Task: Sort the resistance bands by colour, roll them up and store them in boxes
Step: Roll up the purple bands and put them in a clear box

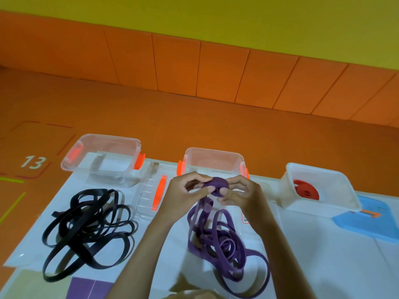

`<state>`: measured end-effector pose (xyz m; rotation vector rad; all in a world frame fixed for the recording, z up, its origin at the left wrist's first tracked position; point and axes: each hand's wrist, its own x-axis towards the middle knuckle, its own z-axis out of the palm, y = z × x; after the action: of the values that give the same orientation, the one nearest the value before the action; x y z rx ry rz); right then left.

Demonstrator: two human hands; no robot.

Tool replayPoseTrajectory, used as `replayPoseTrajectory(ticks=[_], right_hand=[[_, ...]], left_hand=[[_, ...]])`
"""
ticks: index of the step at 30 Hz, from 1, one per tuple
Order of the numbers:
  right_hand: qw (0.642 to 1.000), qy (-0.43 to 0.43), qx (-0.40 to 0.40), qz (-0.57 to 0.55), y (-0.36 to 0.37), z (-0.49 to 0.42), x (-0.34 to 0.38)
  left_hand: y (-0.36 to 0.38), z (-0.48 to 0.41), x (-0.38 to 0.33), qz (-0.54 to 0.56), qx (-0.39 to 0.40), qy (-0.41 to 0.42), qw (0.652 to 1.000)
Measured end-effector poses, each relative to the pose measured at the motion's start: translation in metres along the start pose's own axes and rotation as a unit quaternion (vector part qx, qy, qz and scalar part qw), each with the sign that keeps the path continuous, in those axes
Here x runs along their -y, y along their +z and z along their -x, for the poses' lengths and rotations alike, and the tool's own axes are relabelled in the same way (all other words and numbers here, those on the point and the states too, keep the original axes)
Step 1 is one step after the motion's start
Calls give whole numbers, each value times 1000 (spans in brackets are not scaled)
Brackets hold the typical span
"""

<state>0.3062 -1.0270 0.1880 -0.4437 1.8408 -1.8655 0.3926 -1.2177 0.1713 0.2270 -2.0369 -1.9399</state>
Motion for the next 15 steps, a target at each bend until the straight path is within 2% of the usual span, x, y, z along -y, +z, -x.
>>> replayPoseTrajectory(ticks=[2, 5, 9, 15], right_hand=[[999, -12, -13, -43, 6, -1, -1], [998, -2, 26, -50, 10, 2, -12], [982, -25, 49, 179, -1, 2, -7], [996, -45, 30, 70, 2, 4, 9]], left_hand=[[4, 1, -3, 38, -3, 6, 999], [-6, 0, -6, 33, 15, -6, 999], [-15, 2, -7, -40, 65, -14, 997], [-3, 5, -15, 48, 35, -15, 998]])
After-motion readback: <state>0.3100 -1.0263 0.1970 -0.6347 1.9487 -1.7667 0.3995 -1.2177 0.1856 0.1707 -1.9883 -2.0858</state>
